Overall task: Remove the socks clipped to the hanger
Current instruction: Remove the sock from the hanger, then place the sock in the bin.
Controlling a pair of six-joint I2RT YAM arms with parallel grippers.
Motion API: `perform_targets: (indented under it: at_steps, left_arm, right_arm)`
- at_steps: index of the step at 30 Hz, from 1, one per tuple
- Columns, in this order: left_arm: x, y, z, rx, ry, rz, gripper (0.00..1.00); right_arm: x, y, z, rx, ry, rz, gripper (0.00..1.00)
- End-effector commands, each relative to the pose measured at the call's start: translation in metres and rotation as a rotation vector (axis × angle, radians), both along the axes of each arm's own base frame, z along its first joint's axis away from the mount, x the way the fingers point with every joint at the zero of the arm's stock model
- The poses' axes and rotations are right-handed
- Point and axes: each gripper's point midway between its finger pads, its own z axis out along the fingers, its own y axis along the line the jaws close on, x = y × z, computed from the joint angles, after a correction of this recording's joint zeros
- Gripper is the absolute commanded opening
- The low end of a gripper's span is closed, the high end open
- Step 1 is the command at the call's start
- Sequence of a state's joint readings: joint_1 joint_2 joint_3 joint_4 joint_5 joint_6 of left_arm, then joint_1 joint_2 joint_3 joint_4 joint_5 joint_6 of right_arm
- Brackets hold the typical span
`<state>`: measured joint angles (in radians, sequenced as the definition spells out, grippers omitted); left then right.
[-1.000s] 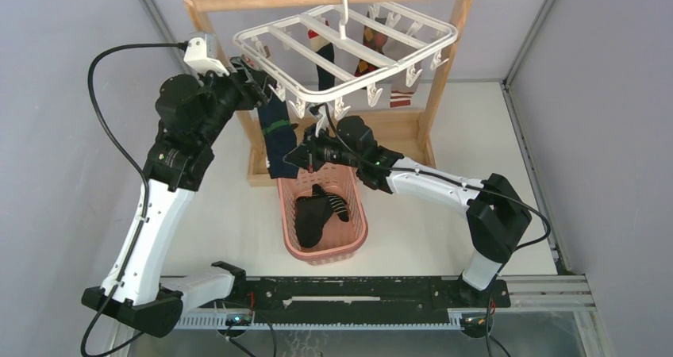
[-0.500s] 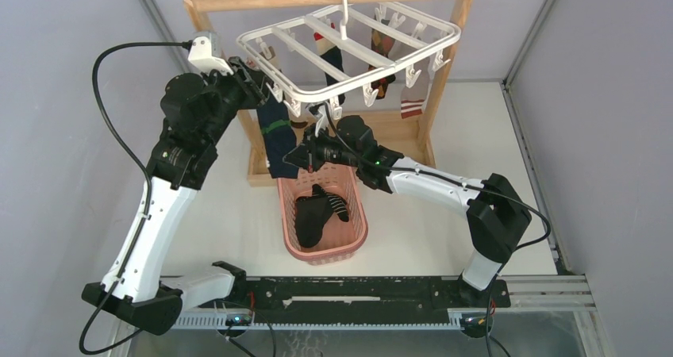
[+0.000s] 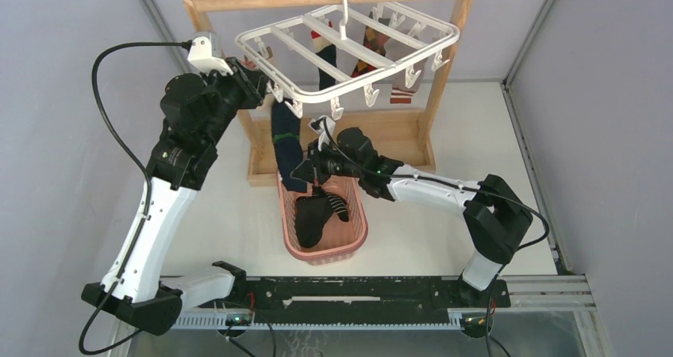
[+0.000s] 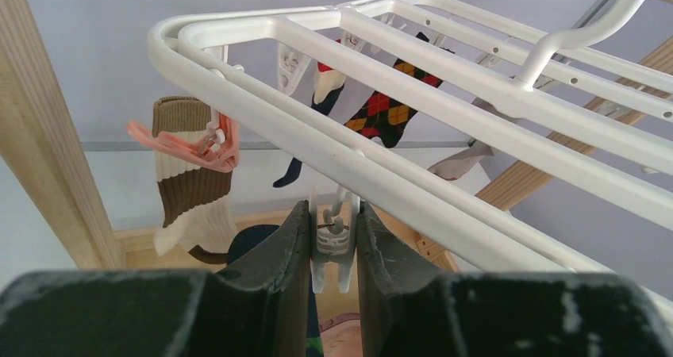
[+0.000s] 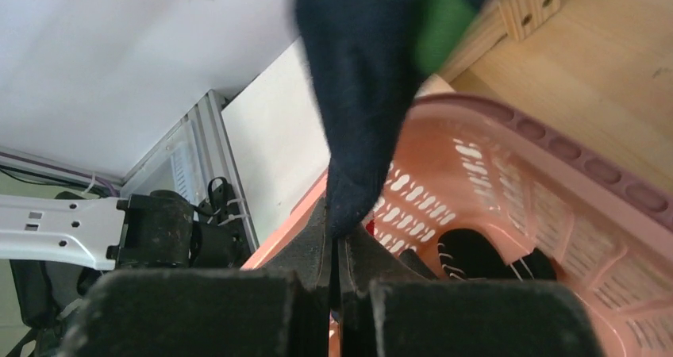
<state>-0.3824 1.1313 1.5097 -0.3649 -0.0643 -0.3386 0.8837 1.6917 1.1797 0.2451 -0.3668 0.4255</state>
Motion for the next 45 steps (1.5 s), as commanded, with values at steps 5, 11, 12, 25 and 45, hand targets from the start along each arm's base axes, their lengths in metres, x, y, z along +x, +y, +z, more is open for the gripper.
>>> perform_targets:
  at_steps: [5, 11, 12, 25, 45]
  left_arm:
    - [-0.018, 0.01, 0.042, -0.017, -0.115, 0.017, 0.16]
    - [-0.022, 0.014, 0.041, -0.016, -0.117, 0.024, 0.16]
    - [-0.023, 0.014, 0.041, -0.016, -0.117, 0.025, 0.16]
    - [-0.037, 0.016, 0.038, -0.032, -0.121, 0.012, 0.17]
    - [-0.056, 0.008, 0.034, -0.058, -0.121, -0.016, 0.18]
  right_arm:
    - [-0.027, -0.013, 0.038, 0.032, -0.091, 0.006, 0.0]
    - [-0.052, -0.033, 0.037, -0.028, -0.123, 0.002, 0.0]
    - [-0.056, -0.036, 0.035, -0.043, -0.127, 0.001, 0.0]
    - [-0.091, -0.044, -0.02, -0.201, -0.071, 0.02, 0.0]
    - [-0.054, -0.066, -0.072, -0.35, 0.017, -0.117, 0.53]
